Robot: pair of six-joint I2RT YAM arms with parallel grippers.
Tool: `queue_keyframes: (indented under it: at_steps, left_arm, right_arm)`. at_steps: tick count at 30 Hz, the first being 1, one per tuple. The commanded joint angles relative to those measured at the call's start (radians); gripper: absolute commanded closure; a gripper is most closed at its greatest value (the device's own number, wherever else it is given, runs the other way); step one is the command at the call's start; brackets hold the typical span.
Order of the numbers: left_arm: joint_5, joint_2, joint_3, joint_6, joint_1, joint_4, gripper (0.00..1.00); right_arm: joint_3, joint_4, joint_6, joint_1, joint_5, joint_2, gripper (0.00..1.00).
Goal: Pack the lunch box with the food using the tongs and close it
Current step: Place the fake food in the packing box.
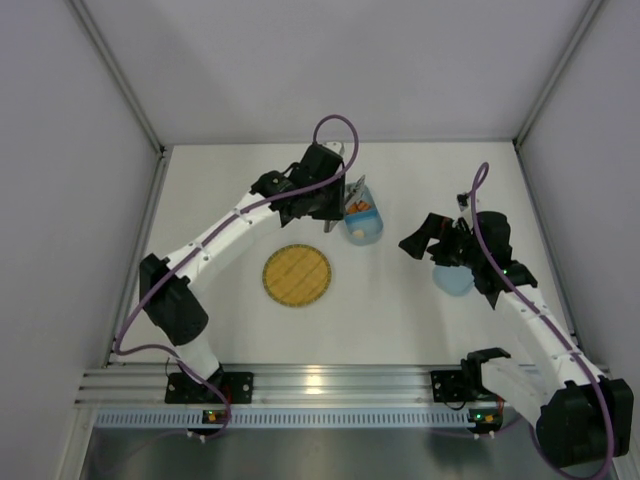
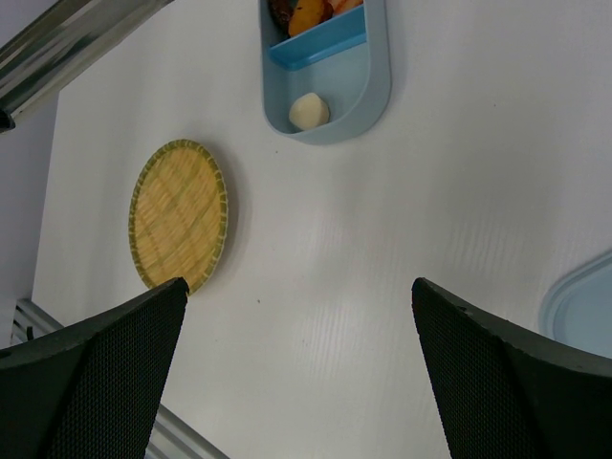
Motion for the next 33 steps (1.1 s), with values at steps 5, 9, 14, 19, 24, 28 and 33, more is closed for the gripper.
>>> queue_keyframes:
  at_steps: [5, 9, 14, 19, 24, 28, 33]
  left_arm:
    - [0.006, 0.048, 0.052, 0.022, 0.022, 0.119, 0.76]
    - [0.018, 0.065, 0.056, 0.031, 0.027, 0.146, 0.76]
    - [0.024, 0.085, 0.053, 0.038, 0.03, 0.166, 0.73]
    - [0.023, 0.094, 0.052, 0.048, 0.03, 0.18, 0.71]
    - [0.023, 0.099, 0.046, 0.048, 0.03, 0.186, 0.68]
    - [0.024, 0.096, 0.035, 0.049, 0.03, 0.188, 0.65]
    - [0.021, 0.08, 0.021, 0.049, 0.032, 0.192, 0.61]
  right_arm:
    - [0.058, 0.036, -0.023, 0.013, -0.01, 0.005, 0.0]
    - [0.057, 0.036, -0.024, 0.013, -0.011, 0.004, 0.0]
    - [0.055, 0.037, -0.023, 0.013, -0.011, 0.005, 0.01]
    - [0.055, 0.04, -0.023, 0.013, -0.013, 0.007, 0.0]
    - [0.055, 0.04, -0.024, 0.013, -0.013, 0.005, 0.01]
    - [0.054, 0.039, -0.024, 0.013, -0.013, 0.005, 0.01]
    - [0.055, 0.039, -0.024, 0.013, -0.013, 0.007, 0.01]
